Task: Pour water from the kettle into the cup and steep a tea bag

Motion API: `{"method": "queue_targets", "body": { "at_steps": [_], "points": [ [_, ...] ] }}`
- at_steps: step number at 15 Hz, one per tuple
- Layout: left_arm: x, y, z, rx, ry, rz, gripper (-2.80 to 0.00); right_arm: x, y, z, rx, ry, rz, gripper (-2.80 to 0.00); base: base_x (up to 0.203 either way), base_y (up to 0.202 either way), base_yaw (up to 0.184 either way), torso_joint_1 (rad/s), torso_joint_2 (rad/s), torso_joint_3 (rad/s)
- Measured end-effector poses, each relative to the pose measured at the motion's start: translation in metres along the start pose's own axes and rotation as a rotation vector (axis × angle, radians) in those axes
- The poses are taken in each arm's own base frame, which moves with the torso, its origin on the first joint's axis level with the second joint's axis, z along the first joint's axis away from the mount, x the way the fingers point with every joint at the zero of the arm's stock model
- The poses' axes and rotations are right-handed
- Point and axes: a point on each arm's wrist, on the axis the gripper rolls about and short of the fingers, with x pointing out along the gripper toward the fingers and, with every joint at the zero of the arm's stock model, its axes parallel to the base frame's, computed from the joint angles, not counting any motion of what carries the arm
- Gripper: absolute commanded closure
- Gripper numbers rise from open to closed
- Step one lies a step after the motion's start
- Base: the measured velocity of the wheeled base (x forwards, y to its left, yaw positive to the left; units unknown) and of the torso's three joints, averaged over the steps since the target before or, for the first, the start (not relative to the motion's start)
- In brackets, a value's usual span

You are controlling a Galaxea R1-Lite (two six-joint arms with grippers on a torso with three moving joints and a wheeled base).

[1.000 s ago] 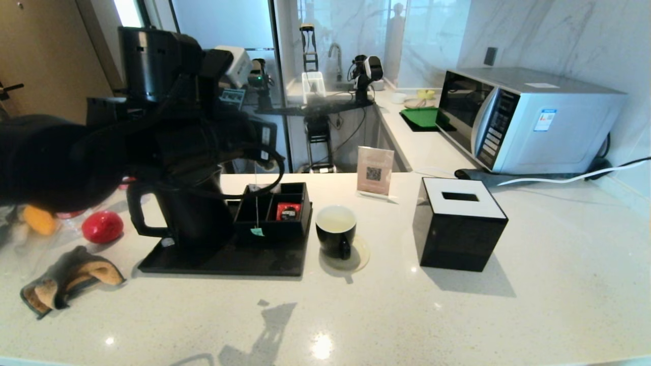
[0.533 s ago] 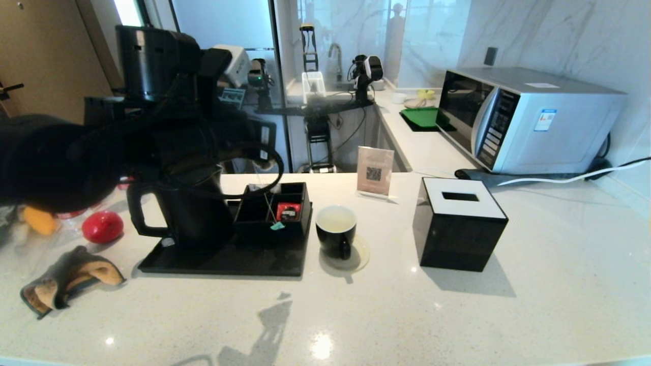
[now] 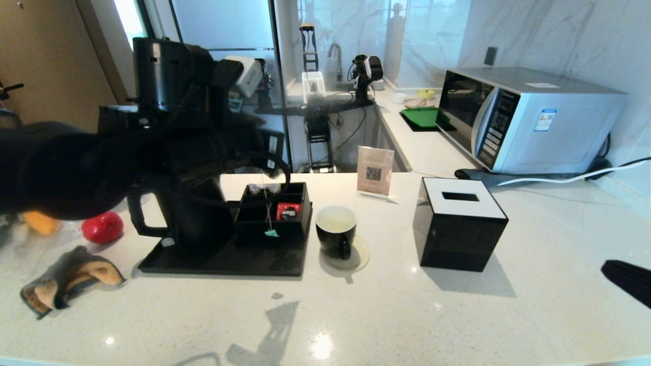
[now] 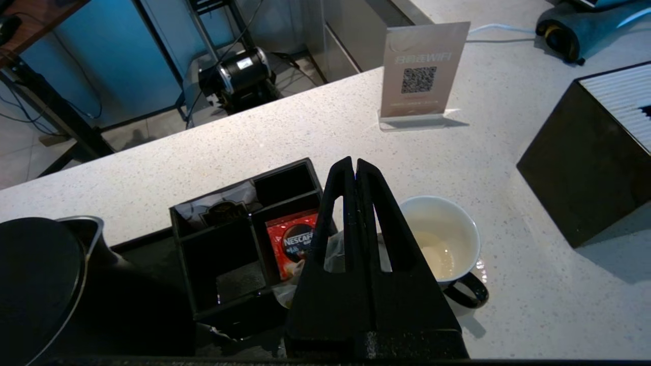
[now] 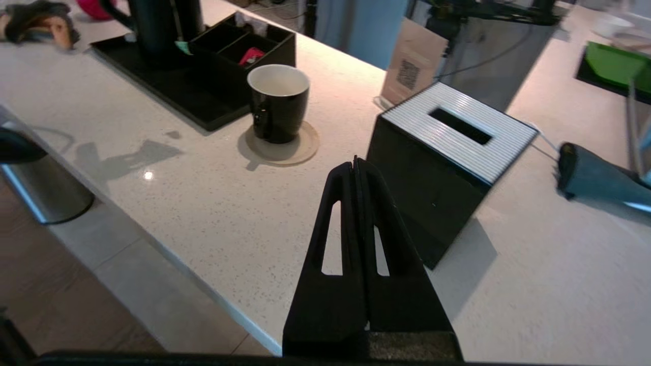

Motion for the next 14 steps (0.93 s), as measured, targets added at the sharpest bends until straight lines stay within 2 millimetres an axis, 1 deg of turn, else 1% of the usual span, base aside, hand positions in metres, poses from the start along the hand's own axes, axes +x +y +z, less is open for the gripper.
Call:
{"method": "queue_targets", "body": {
  "at_steps": [2, 3, 6, 10, 11, 14],
  "points": [
    [0.000, -0.006, -0.001, 0.005, 0.003, -0.018, 0.00, 0.020, -0.007, 0.001, -0.016, -0.001, 0.059, 0.00, 0.000, 0.000, 0.000, 0.000, 0.00, 0.000],
    [0.000, -0.008, -0.001, 0.006, 0.003, -0.024, 0.00, 0.030, -0.008, 0.002, -0.022, -0.006, 0.090, -2.80, 0.000, 0.000, 0.000, 0.000, 0.00, 0.000],
    [0.000, -0.010, 0.000, 0.007, 0.000, -0.030, 0.00, 0.066, -0.007, 0.003, -0.026, -0.005, 0.203, -2.80, 0.000, 0.000, 0.000, 0.000, 0.00, 0.000],
    [0.000, -0.011, 0.001, 0.008, -0.004, -0.032, 0.00, 0.114, 0.001, -0.002, -0.024, -0.006, 0.318, -2.80, 0.000, 0.000, 0.000, 0.000, 0.00, 0.000],
    [0.000, -0.012, 0.001, 0.008, -0.005, -0.034, 0.00, 0.128, 0.003, -0.003, -0.025, -0.015, 0.340, -2.80, 0.000, 0.000, 0.000, 0.000, 0.00, 0.000],
    [-0.001, -0.017, 0.002, 0.010, -0.013, -0.048, 0.00, 0.174, 0.010, 0.002, -0.027, -0.059, 0.396, -2.80, 0.000, 0.000, 0.000, 0.000, 0.00, 0.000]
  ]
}}
